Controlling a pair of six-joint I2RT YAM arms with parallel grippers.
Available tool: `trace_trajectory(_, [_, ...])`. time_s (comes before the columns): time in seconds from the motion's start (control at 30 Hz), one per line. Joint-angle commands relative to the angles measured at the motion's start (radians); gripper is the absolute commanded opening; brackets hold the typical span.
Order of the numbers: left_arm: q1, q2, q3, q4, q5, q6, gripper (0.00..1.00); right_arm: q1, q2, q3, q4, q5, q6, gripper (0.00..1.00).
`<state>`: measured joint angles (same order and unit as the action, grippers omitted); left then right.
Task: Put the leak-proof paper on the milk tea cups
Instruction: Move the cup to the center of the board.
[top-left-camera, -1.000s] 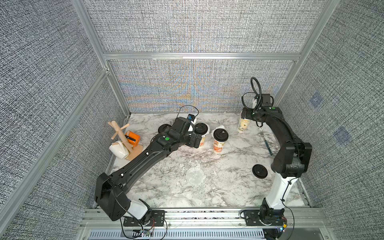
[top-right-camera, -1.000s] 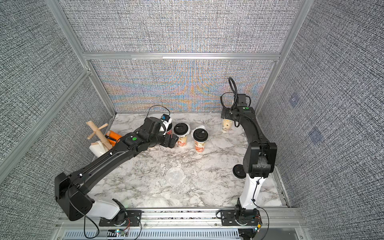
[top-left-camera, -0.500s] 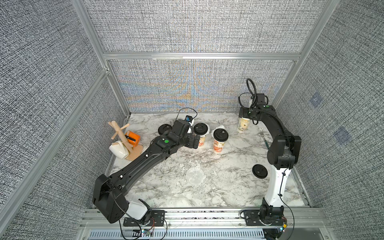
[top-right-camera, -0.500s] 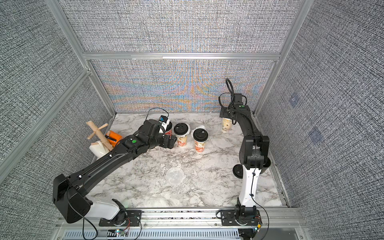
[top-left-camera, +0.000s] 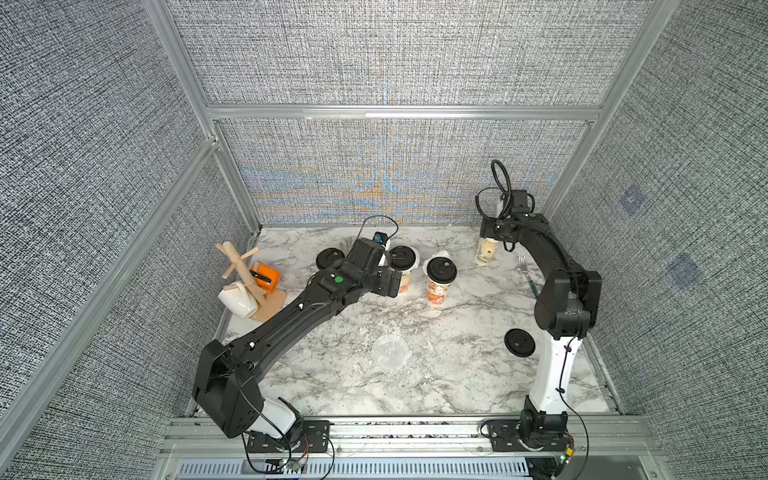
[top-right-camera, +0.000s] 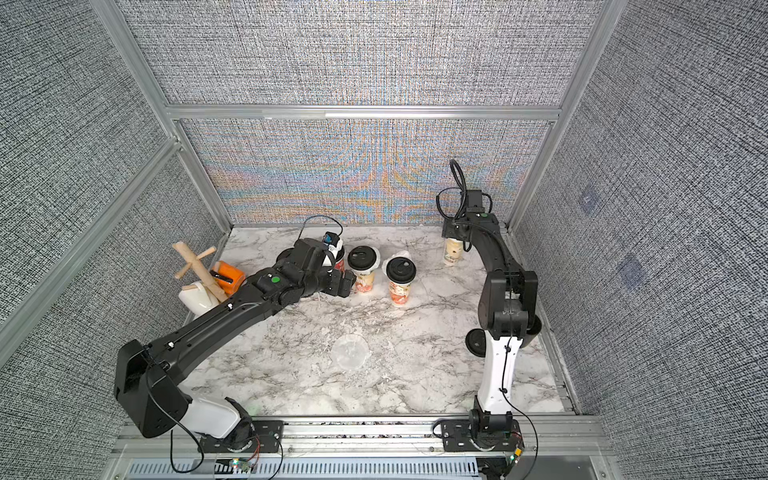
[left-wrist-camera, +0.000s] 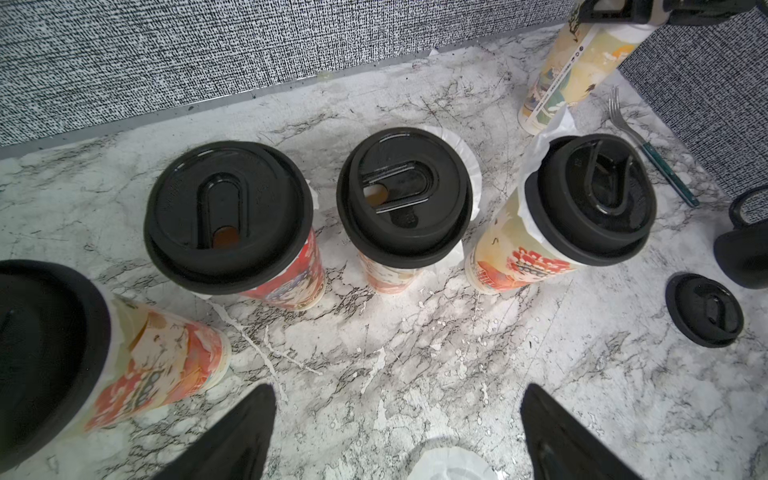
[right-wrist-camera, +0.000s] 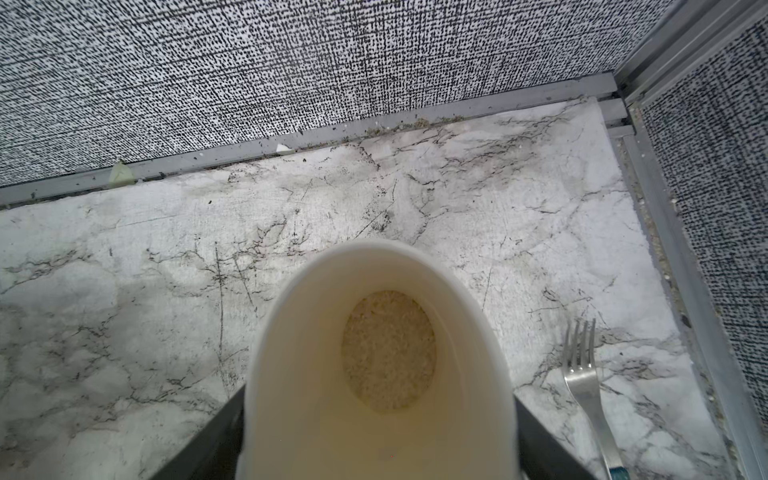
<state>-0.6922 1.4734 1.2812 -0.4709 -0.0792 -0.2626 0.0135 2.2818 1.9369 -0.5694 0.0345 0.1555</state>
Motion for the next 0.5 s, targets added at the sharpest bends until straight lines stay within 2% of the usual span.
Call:
trace_trajectory(0.0, [0.000,0.003,0.006,-0.007,-0.007,-0.001,0.94,0.004,-0.035,-0.033,-0.006,-0.004,-0.009,0.74])
trace_trajectory(0.23, [0.000,0.001,0.016,-0.018,0.000,0.003,0.94,0.033,-0.217,-0.210,0.012,0.019,0.006,0.74])
trace_trajectory(0.47, [0.000,-0.001,0.041,-0.058,0.034,0.003,0.94,0.103,-0.485,-0.508,0.020,0.042,0.047,0.72])
